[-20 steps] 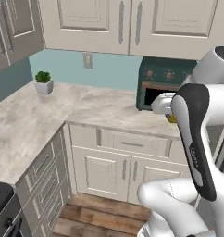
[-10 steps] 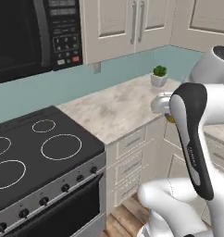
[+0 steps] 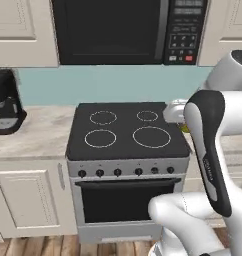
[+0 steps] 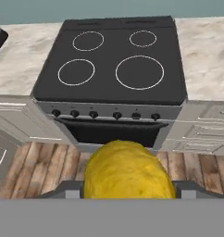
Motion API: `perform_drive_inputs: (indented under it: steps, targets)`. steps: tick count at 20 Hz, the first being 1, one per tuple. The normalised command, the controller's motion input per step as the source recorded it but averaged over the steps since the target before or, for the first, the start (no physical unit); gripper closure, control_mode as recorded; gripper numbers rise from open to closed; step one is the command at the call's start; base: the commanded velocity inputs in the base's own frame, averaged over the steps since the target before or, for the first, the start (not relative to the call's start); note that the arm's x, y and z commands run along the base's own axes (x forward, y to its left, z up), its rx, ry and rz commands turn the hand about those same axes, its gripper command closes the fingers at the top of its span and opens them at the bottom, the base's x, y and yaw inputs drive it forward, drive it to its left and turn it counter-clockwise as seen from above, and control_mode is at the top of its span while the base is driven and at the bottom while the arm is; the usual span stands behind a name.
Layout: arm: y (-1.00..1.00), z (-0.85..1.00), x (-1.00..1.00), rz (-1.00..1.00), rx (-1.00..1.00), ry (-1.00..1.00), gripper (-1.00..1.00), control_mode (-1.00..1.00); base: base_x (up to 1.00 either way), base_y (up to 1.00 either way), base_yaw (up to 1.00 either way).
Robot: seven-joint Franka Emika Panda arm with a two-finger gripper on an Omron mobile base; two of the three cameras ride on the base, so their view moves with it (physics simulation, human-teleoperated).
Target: Grab the onion and lemon from the fridge, place them in the blender, close the lid, and turn on the blender to create a marinade.
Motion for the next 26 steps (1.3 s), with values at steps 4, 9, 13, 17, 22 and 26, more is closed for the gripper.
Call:
perform_drive_inputs:
  steps: [4,9,13,17,22,26]
  targets:
    - [0.0,0.0,0.0,0.0,0.0,0.0,1.0,1.0,0.0,0.14,1.0]
    - [0.0,0.0,0.0,0.0,0.0,0.0,1.0,1.0,0.09,0.07,0.97]
    - [0.0,0.0,0.0,0.0,0.0,0.0,1.0,1.0,0.69,0.01,0.77]
    - [0.0,0.0,0.0,0.0,0.0,0.0,1.0,1.0,0.57,0.0,0.81]
    - [0.0,0.0,0.0,0.0,0.0,0.0,1.0,1.0,0.96,-0.03,0.55]
    - [0.0,0.0,0.0,0.0,0.0,0.0,1.0,1.0,1.0,-0.23,0.37]
